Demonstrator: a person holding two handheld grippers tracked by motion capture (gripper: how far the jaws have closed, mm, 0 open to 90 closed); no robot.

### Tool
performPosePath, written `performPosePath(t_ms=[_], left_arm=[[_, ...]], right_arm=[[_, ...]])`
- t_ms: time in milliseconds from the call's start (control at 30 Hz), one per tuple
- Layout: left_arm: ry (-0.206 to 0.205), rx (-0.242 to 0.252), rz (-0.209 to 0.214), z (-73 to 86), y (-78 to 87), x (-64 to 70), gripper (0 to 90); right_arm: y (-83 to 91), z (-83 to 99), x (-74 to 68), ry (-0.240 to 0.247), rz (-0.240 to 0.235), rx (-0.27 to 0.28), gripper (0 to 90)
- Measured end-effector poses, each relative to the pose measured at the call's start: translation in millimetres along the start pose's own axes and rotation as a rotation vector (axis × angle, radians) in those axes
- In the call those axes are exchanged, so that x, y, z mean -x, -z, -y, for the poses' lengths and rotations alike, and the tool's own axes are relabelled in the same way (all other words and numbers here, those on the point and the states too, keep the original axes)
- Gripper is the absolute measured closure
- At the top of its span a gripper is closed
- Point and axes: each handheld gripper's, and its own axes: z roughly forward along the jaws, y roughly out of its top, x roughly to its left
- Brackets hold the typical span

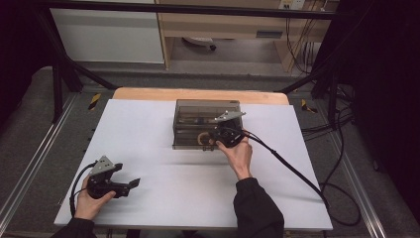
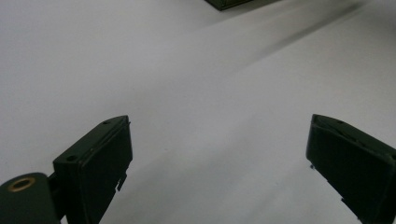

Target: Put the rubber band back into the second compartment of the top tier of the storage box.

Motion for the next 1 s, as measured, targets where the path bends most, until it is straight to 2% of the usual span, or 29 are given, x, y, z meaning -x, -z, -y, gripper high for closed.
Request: performPosePath(t_ms=[567, 767, 1000], left_arm=[[-0.001, -0.002, 0.000, 0.1, -0.1, -0.1, 6.6], [0.000, -0.001, 0.000, 0.1, -0.1, -0.2, 6.6], [0.000, 0.000, 0.000, 0.0, -0.1, -0.1, 6.6]], right_arm=[[-4.8, 3.4, -1.7, 0.019, 0.014, -0.023, 84.9], [-2.9, 2.9, -1.9, 0.019, 0.014, -0.019, 79.9], [8.4, -1.6, -1.4, 0.014, 0.012, 0.013, 74.4]])
